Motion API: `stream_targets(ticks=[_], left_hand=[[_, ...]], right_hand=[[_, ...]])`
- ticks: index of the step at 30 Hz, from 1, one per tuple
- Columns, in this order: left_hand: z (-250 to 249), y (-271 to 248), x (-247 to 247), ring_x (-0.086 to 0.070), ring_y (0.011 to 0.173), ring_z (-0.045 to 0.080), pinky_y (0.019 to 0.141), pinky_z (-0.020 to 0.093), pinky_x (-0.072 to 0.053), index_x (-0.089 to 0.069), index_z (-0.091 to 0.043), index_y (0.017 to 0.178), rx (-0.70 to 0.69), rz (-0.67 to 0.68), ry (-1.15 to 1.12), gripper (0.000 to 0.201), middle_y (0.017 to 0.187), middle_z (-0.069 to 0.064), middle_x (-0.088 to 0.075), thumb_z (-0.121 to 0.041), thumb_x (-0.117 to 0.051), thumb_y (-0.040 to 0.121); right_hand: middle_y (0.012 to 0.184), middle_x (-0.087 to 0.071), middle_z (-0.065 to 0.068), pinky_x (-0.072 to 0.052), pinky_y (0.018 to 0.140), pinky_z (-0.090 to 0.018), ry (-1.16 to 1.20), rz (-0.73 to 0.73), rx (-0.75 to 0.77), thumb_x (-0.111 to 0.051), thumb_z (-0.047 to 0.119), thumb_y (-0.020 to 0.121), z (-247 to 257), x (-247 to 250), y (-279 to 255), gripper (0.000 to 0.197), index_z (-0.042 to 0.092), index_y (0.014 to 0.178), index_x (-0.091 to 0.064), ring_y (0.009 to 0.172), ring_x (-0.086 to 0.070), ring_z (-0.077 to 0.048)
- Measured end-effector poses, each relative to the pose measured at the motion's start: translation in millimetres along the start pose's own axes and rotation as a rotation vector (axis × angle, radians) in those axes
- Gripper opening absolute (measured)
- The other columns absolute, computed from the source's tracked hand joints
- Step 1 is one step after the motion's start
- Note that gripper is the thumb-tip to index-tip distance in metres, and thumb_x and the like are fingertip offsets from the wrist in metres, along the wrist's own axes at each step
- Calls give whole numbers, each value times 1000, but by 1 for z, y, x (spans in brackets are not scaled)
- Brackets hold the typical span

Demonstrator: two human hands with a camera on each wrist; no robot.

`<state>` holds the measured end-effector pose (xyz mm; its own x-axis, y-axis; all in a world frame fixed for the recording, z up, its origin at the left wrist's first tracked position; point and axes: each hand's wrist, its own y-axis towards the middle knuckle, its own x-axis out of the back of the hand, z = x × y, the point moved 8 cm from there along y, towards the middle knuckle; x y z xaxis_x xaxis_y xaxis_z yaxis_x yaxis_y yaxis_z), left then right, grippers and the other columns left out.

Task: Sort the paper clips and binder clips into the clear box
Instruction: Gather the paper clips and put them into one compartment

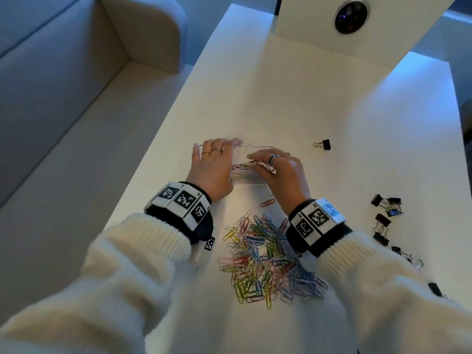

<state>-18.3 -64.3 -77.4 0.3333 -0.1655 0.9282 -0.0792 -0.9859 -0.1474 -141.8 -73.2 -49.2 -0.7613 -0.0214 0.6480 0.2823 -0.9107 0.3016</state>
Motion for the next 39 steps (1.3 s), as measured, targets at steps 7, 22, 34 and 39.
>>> stream_targets(ticks=[7, 22, 34, 39], left_hand=[[0, 2, -4, -14, 137, 26, 115, 51, -3, -14, -23, 142, 15, 14, 13, 71, 144, 3, -24, -16, -52, 82], [-2, 1, -4, -8, 139, 27, 115, 49, -5, -8, -20, 144, 36, 18, 95, 75, 146, 6, -18, -18, -53, 84], [-3, 1, -6, -11, 138, 28, 113, 51, -8, -9, -20, 144, 35, -11, 131, 74, 144, 7, -20, -26, -55, 86], [-3, 1, -6, -9, 138, 29, 113, 51, -7, -8, -19, 144, 48, -18, 131, 74, 145, 7, -19, -25, -54, 86]], right_hand=[[116, -62, -1, -25, 109, -44, -333, 278, 127, -71, 38, 72, -1, -6, 4, 47, 17, 113, -61, 102, -60, -18], [105, -66, 6, -8, 112, -41, -611, 628, 150, -36, 20, 93, 9, -40, 11, 30, 25, 109, -61, 101, -60, -14], [75, -62, 4, -48, 76, -28, 4, -20, -8, -50, 32, 88, 12, 42, -19, 13, 21, 86, -58, 68, -57, -8], [152, -23, 6, -17, 115, -46, -425, 812, 37, -30, 54, 88, -4, -42, -96, 60, 25, 141, -28, 142, -13, -18]])
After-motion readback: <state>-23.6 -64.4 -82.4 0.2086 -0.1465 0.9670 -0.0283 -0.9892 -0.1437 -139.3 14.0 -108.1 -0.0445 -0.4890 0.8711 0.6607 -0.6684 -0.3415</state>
